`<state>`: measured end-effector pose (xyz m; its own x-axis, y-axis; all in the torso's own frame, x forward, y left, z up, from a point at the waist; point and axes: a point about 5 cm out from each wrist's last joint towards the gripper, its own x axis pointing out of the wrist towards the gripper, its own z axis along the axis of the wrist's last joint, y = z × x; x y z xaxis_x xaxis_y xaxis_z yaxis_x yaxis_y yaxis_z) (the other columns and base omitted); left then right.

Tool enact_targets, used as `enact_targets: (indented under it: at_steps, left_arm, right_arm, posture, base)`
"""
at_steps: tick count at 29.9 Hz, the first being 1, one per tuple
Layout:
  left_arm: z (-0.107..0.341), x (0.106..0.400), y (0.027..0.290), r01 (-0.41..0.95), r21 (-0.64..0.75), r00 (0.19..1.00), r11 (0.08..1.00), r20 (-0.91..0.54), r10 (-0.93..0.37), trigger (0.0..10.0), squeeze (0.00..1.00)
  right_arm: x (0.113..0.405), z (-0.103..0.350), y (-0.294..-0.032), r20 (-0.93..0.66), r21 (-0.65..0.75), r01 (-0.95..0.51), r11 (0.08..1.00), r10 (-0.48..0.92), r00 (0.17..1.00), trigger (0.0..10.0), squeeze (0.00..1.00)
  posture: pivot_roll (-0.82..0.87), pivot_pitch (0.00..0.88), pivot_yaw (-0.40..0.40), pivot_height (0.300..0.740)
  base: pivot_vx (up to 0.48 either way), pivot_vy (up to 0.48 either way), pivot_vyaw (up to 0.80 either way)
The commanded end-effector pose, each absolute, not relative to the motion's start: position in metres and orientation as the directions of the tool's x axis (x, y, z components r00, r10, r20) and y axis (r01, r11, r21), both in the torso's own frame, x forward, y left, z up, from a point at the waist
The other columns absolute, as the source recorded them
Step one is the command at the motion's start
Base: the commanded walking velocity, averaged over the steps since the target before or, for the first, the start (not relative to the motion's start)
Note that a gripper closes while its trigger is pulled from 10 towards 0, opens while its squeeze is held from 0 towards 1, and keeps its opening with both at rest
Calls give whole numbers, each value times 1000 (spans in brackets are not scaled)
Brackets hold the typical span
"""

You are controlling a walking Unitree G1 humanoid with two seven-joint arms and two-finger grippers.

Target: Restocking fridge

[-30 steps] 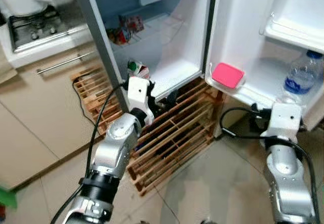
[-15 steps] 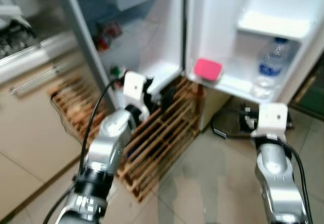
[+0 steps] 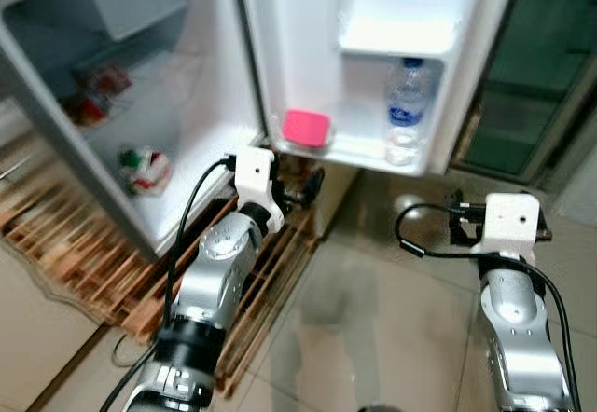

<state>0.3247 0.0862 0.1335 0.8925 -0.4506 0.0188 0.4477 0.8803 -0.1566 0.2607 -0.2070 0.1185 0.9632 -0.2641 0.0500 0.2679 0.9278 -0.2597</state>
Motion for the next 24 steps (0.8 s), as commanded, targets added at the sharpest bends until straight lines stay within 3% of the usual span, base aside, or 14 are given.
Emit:
enact_targets:
  at_steps: [1, 24]
  left_arm:
    - [137, 328, 91, 422, -146, 906, 895, 35, -422, 10000, 0]
    - [149, 331, 75, 480, -160, 877, 862, 69, -476, 10000, 0]
  right_arm:
    - [262, 119, -204, 51, -257, 254, 932, -249, 967, 10000, 43]
    - [262, 117, -202, 61, -292, 240, 926, -233, 971, 10000, 31]
  posture:
    - [-186, 0, 128, 740]
    - [-195, 20, 124, 740]
  base:
    - [289, 296, 0]
    - [337, 322, 0]
